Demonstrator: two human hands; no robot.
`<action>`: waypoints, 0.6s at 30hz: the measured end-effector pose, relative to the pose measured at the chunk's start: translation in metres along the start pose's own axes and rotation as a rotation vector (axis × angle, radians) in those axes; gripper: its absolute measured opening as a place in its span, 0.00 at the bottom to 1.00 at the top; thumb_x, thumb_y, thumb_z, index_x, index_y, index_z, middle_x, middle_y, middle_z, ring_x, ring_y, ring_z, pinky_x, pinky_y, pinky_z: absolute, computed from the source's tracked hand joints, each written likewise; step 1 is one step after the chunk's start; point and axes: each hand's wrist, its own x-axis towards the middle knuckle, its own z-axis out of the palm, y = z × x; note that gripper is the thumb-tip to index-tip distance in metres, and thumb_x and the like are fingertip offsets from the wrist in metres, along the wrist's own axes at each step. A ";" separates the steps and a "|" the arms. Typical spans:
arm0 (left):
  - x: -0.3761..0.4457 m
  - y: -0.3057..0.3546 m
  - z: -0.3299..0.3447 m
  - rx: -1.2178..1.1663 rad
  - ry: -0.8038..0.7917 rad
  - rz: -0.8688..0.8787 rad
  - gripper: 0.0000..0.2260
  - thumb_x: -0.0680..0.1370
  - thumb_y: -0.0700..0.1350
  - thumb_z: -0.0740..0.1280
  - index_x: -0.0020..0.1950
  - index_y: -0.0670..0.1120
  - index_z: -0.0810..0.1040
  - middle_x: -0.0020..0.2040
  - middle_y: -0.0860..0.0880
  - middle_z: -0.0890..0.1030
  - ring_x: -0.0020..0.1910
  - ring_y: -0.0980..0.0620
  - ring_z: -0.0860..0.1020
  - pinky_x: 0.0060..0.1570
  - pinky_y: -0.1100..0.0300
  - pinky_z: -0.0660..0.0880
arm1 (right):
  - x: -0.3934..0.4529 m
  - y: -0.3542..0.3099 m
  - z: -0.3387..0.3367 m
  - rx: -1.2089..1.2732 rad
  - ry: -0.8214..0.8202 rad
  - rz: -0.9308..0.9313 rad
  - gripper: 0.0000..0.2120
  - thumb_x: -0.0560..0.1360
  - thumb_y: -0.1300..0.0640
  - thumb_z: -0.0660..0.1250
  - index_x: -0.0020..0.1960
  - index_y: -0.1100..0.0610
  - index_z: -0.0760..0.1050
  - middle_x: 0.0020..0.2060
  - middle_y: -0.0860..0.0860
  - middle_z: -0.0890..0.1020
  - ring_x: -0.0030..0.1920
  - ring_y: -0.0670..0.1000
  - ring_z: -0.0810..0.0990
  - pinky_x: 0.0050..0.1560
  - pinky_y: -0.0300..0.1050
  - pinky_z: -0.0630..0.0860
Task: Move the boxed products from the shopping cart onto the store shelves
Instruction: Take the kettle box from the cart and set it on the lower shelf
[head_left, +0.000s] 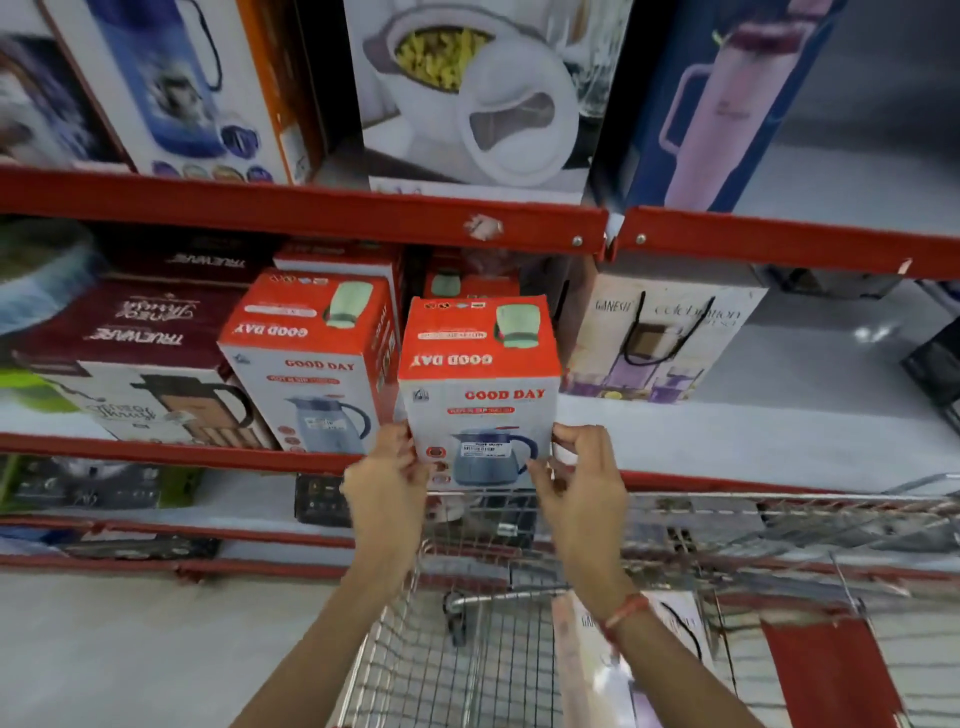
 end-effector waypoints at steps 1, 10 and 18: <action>0.012 -0.004 0.010 0.045 0.028 -0.007 0.15 0.70 0.35 0.72 0.56 0.39 0.75 0.41 0.44 0.85 0.36 0.50 0.82 0.39 0.61 0.78 | 0.010 0.007 0.015 -0.006 -0.003 -0.013 0.16 0.73 0.60 0.72 0.57 0.60 0.71 0.53 0.55 0.75 0.50 0.51 0.79 0.48 0.50 0.83; 0.077 -0.051 0.079 0.154 -0.062 -0.093 0.16 0.74 0.37 0.68 0.58 0.43 0.68 0.50 0.41 0.82 0.48 0.42 0.82 0.48 0.48 0.81 | 0.056 0.062 0.082 -0.135 -0.129 0.064 0.12 0.74 0.57 0.71 0.50 0.59 0.69 0.49 0.55 0.76 0.42 0.56 0.81 0.41 0.55 0.82; 0.088 -0.068 0.092 0.149 -0.126 -0.100 0.19 0.73 0.38 0.70 0.60 0.44 0.67 0.52 0.42 0.82 0.50 0.43 0.82 0.50 0.47 0.81 | 0.065 0.075 0.089 -0.205 -0.197 0.035 0.12 0.74 0.56 0.70 0.50 0.60 0.69 0.49 0.55 0.77 0.40 0.55 0.80 0.39 0.50 0.81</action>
